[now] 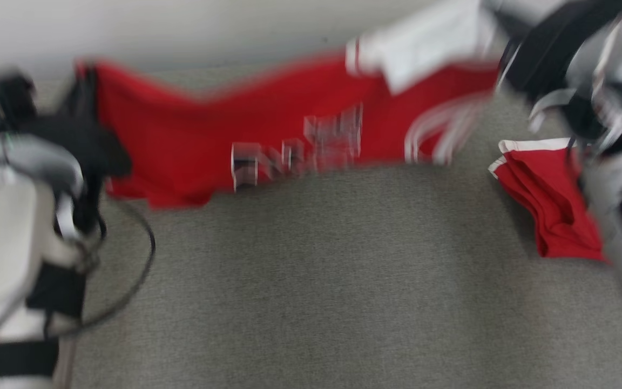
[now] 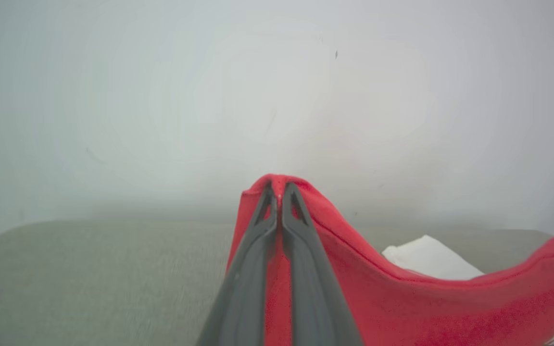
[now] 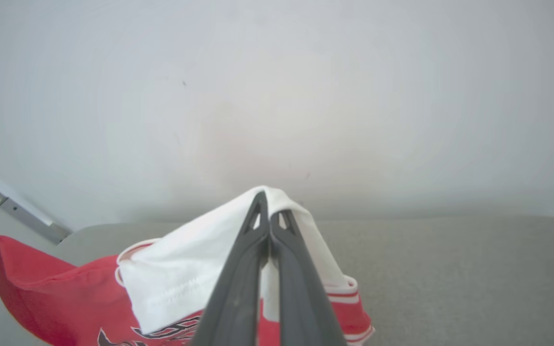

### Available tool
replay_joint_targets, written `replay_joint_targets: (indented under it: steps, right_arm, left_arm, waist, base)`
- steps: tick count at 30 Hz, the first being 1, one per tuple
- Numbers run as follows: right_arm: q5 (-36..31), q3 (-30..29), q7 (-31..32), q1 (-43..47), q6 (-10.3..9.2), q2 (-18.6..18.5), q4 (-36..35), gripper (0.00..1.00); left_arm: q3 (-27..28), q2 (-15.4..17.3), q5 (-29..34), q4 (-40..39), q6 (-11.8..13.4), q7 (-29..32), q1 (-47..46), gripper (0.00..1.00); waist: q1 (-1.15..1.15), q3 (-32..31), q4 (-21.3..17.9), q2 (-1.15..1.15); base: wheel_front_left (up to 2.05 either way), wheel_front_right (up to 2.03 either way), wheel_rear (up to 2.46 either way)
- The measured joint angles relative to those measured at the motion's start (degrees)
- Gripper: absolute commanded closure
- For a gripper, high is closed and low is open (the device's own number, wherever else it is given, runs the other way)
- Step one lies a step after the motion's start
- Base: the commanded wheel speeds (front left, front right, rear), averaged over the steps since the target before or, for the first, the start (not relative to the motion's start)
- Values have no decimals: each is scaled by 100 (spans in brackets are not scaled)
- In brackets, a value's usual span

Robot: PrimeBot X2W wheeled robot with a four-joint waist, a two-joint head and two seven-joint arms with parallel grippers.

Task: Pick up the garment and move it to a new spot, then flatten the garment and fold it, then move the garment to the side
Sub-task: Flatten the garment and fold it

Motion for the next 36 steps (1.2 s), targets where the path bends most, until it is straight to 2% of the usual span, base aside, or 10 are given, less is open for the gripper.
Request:
replay_joint_targets:
  steps: [3, 5, 7, 10, 13, 16, 18, 23, 30, 36]
  right_arm:
    - [-233, -390, -679, -1188, 0, -48, 135, 100]
    - [-341, -485, -1067, -1757, 123, -267, 146, 100]
    - [-425, -456, -1323, -1833, 307, -463, -43, 100]
    - [-430, -332, -1454, -1255, 497, -522, -149, 100]
    - [-394, -135, -1410, -9, 651, -478, 13, 100]
    - [-338, 53, -1327, 1317, 753, -459, 304, 100]
    - [-263, 130, -1317, 1781, 767, -388, 419, 100]
    - [-174, 191, -1470, 1794, 860, -208, 581, 100]
    - [5, 202, -1623, 1796, 914, -100, 716, 100]
    - [12, 238, -1716, 1999, 955, -131, 727, 100]
  left_arm:
    - [-3, -123, 203, -133, 120, -224, -1317, 100]
    - [-15, -339, 230, -436, 123, -542, -1970, 100]
    - [-80, -390, 231, -743, -96, -834, -2145, 100]
    - [-119, -90, 312, -761, -194, -1035, -1785, 100]
    - [-190, 222, 369, -227, -277, -1042, -832, 100]
    - [-320, 286, 501, 319, -279, -1021, 103, 100]
    - [-387, 285, 526, 597, -319, -1017, 354, 100]
    - [-332, 312, 495, 1150, -315, -1095, 422, 100]
    - [-291, 137, 333, 1652, -354, -1270, 537, 100]
    - [-297, -11, 229, 1915, -378, -1468, 1047, 100]
  waist:
    - [-1, 67, -124, 0]
    - [-3, 87, -182, -1]
    - [-4, 95, -210, -2]
    - [-5, 152, -236, -2]
    - [-3, 242, -267, 0]
    - [-2, 324, -303, 0]
    - [-3, 364, -323, -1]
    - [-3, 314, -341, -1]
    - [-4, -48, -309, -1]
    - [-4, -488, -250, -2]
  base:
    - [0, 0, 0]
    - [0, 0, 0]
    - [0, 0, 0]
    - [0, 0, 0]
    - [0, 0, 0]
    - [0, 0, 0]
    - [0, 0, 0]
    - [0, 0, 0]
    - [0, 0, 0]
    - [0, 0, 0]
